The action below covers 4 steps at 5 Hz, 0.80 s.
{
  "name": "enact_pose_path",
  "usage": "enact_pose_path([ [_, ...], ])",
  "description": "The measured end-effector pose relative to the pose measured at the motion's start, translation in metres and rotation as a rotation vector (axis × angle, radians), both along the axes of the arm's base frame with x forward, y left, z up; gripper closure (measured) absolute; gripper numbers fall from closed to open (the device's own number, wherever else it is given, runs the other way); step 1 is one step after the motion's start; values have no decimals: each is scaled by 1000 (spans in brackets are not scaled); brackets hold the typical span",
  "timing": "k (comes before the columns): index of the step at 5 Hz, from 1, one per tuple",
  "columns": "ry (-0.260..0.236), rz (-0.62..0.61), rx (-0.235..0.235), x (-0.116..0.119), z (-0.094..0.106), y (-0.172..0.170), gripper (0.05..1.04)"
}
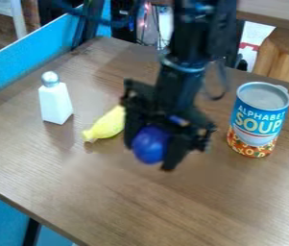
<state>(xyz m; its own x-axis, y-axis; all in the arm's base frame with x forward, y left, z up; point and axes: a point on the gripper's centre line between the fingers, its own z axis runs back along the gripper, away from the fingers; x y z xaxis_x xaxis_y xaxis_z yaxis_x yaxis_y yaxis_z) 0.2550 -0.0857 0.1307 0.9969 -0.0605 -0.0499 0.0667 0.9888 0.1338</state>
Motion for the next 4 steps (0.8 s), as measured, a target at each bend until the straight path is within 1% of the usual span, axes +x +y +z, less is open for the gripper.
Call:
enact_pose_path([
  [1, -57, -115, -31, 5, 17, -46, 250],
  [2, -56, -198, -56, 3, 16, -83, 250],
  [3, -15, -267, -65, 11, -5, -114, 250],
  [4, -10, -285, -66, 25, -20, -128, 250],
])
